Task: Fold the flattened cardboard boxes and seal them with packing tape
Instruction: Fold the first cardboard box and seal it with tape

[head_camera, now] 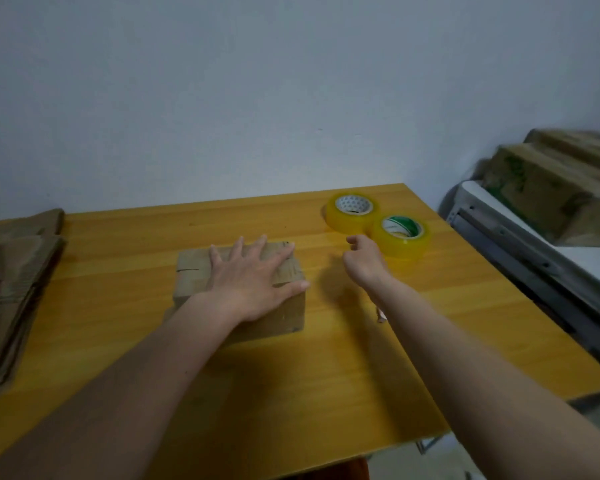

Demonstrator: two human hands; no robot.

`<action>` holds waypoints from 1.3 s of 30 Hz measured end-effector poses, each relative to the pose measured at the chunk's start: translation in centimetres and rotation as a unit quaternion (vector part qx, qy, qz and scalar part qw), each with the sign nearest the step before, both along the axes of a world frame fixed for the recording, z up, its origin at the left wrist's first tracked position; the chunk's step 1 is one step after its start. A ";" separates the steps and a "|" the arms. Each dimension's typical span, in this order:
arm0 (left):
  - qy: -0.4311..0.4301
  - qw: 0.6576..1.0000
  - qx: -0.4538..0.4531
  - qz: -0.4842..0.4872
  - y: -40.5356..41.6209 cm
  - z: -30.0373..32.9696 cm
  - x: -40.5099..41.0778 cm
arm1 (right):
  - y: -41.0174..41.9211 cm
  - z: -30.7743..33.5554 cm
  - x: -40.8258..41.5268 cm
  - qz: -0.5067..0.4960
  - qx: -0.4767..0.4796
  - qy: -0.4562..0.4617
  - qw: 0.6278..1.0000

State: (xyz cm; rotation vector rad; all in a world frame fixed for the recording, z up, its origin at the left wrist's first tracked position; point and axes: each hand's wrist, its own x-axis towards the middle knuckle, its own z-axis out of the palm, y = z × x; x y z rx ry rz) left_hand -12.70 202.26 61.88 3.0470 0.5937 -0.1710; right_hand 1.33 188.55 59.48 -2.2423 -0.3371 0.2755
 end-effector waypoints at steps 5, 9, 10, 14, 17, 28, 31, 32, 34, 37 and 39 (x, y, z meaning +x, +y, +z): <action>-0.008 0.999 -0.050 0.011 0.3 0.3 0.2 | -2.1 -1.2 3.3 -0.038 -0.135 -0.097 0.985; -0.001 0.999 -0.041 0.008 0.4 0.2 0.8 | -1.8 -1.6 5.2 -0.022 -0.189 -0.173 0.966; -0.003 0.999 -0.038 0.008 0.4 0.2 0.9 | -1.6 -1.7 5.6 -0.012 -0.210 -0.186 0.960; -0.019 0.999 -0.033 0.002 0.8 -0.1 1.1 | -0.7 -1.8 7.6 -0.007 -0.289 -0.205 0.935; -0.023 1.000 -0.012 0.005 0.8 -0.5 0.8 | -1.0 -2.0 8.8 -0.050 -0.317 -0.177 0.930; -0.121 0.970 -0.210 0.021 1.5 0.7 -0.1 | -3.2 -2.8 6.1 -0.043 -0.029 -0.175 0.983; -0.199 0.922 -0.331 0.035 1.8 0.7 -0.5 | -2.8 -1.2 3.4 0.029 0.103 -0.185 0.977; -0.227 0.905 -0.359 0.035 1.9 0.8 -0.6 | -2.5 -0.4 2.4 0.060 0.124 -0.191 0.972; -0.282 0.875 -0.392 0.033 1.9 1.0 -0.9 | -1.9 1.2 0.6 0.123 0.130 -0.213 0.961; -0.360 0.864 -0.351 0.036 2.0 1.2 -1.2 | -0.5 3.2 -1.6 0.187 0.103 -0.265 0.940; -0.407 0.844 -0.347 0.034 2.2 0.9 -1.2 | 0.7 4.1 -2.9 0.215 0.071 -0.284 0.932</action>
